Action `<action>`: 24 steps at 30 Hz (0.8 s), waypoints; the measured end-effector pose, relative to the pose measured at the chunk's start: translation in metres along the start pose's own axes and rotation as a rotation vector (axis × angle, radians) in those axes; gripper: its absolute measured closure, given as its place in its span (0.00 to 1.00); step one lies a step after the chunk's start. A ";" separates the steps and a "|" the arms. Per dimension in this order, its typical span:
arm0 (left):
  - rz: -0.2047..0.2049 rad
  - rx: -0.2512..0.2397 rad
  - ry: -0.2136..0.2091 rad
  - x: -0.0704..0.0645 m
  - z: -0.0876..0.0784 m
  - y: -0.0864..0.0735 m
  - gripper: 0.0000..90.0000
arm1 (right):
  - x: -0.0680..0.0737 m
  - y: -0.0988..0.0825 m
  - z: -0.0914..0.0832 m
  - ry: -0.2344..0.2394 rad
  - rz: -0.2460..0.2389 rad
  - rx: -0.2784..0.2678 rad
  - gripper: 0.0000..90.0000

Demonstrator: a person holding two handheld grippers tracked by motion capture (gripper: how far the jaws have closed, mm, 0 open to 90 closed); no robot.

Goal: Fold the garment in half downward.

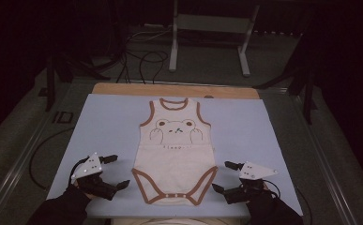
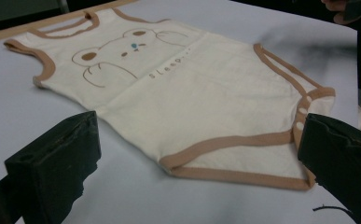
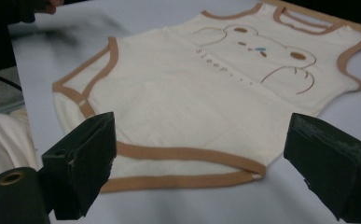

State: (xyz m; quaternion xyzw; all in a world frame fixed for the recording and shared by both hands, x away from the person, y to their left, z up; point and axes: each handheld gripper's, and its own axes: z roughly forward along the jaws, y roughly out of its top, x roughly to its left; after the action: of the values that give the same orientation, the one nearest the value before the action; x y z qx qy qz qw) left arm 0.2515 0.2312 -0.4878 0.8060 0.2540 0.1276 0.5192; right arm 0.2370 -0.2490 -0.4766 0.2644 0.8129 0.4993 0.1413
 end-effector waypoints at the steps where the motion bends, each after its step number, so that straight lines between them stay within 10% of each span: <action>1: -0.001 0.000 0.000 0.000 -0.001 0.002 0.00 | -0.001 0.003 -0.002 -0.001 -0.004 -0.006 0.10; 24: 0.067 0.012 0.034 0.008 -0.007 0.067 0.00 | -0.022 0.069 -0.020 -0.116 -0.071 -0.065 0.10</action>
State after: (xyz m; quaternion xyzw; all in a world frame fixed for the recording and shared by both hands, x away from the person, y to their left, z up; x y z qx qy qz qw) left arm 0.2734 0.2182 -0.4251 0.8150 0.2365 0.1569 0.5053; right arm 0.2648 -0.2514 -0.4074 0.2593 0.7956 0.5037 0.2143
